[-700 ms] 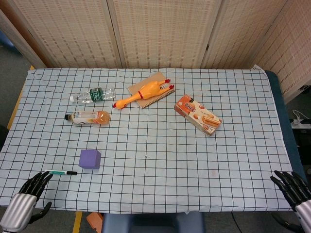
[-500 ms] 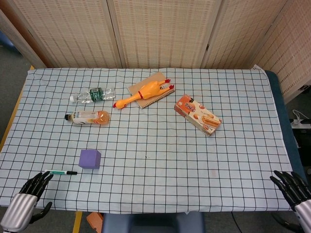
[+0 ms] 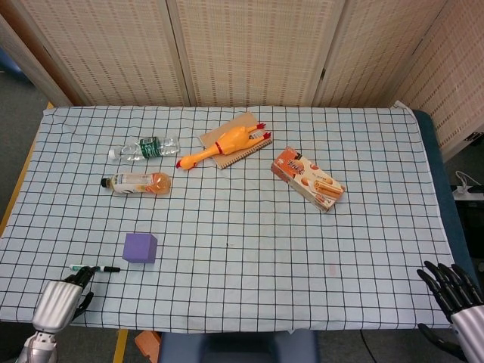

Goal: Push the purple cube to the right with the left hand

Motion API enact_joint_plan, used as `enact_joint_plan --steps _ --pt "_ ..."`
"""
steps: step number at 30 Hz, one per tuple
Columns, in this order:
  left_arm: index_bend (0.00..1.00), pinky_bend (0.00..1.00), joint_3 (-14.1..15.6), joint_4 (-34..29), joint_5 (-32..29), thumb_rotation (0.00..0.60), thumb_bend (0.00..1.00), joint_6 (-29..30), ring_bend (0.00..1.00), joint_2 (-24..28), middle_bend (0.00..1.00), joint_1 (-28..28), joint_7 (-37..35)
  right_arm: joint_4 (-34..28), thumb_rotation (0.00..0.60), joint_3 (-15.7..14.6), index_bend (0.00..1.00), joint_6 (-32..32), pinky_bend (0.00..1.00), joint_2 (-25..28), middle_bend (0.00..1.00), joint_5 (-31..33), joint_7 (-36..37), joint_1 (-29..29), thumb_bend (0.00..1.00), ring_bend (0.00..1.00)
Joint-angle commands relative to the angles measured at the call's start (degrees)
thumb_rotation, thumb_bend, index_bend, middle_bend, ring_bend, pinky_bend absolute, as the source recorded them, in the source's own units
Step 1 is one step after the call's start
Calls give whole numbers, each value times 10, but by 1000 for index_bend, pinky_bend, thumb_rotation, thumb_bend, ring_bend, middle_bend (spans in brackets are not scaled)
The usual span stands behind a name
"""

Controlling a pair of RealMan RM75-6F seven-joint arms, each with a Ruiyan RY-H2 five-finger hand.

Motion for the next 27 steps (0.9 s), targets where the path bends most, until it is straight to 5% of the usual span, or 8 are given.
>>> enact_joint_plan --steps 1,27 --pt "267 898 -14 46 -18 600 364 -24 632 -40 331 -20 17 -4 600 0 0 -2 0 -3 0 -1 -10 -3 95 0" --pt "470 940 -23 194 -73 600 370 -76 693 -112 496 -66 22 -18 600 -17 0 -45 0 2 0 -21 -33 9 95 0"
